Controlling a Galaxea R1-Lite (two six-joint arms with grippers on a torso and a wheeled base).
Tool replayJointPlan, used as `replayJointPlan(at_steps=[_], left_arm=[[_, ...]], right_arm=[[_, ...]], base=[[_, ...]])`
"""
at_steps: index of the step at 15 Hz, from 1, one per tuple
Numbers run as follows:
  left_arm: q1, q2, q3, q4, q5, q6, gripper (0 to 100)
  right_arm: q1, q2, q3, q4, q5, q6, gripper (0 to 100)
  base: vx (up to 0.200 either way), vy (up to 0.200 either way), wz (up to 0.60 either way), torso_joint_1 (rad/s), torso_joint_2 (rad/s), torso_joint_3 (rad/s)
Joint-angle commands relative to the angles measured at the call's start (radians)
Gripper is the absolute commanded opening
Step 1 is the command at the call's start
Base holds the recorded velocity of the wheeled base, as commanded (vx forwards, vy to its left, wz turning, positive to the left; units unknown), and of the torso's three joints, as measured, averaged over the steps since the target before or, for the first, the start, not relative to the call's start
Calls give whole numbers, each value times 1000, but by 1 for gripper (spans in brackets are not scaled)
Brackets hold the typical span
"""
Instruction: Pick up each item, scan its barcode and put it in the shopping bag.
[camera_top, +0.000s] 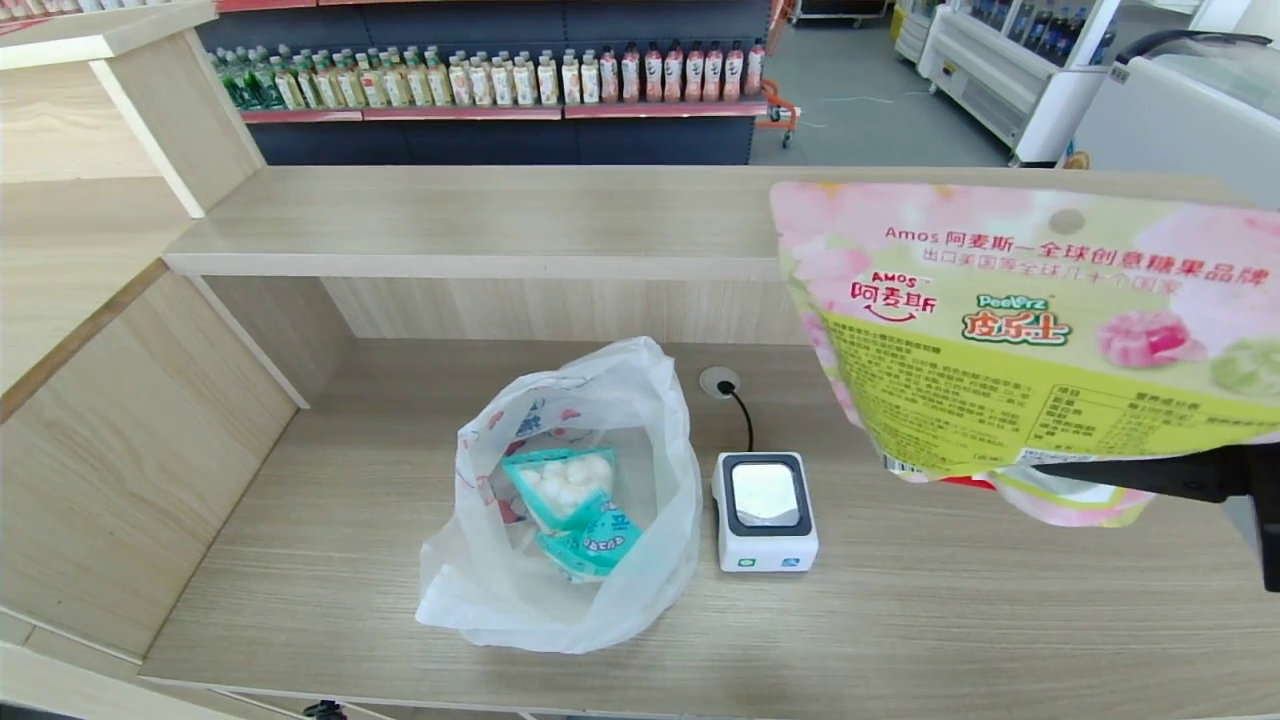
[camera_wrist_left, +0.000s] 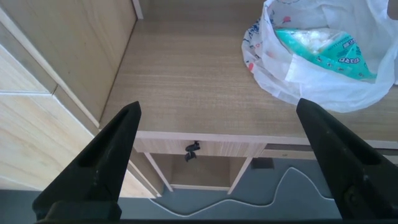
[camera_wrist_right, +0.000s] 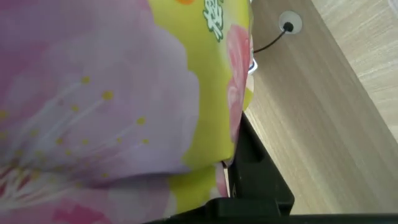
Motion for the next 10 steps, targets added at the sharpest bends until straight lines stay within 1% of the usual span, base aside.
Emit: replayJointPlan(at_steps=[1,3,5,6,7,10], left_arm=[[-1,0,0,2,1,0,100],[-1,0,0,2,1,0,100],[-1,0,0,2,1,0,100],[-1,0,0,2,1,0,100],[-1,0,0,2,1,0,100],[-1,0,0,2,1,0,100]], right_arm=[[-2,13,3,-6,1,1,0],[-4,25,3,-17,1,3,0],[-7,56,42,-123,1,82,0],[-11,92,82,-213,1,142,0],[-42,125,121,-302,-1,159,0],[-156,224,295,-614,-1,151,0]], base=[[0,0,600,2,-2,12],[0,0,600,12,2,-2],[0,0,600,0,0,7],[0,0,0,0,0,0],[0,0,0,0,0,0],[0,0,0,0,0,0]])
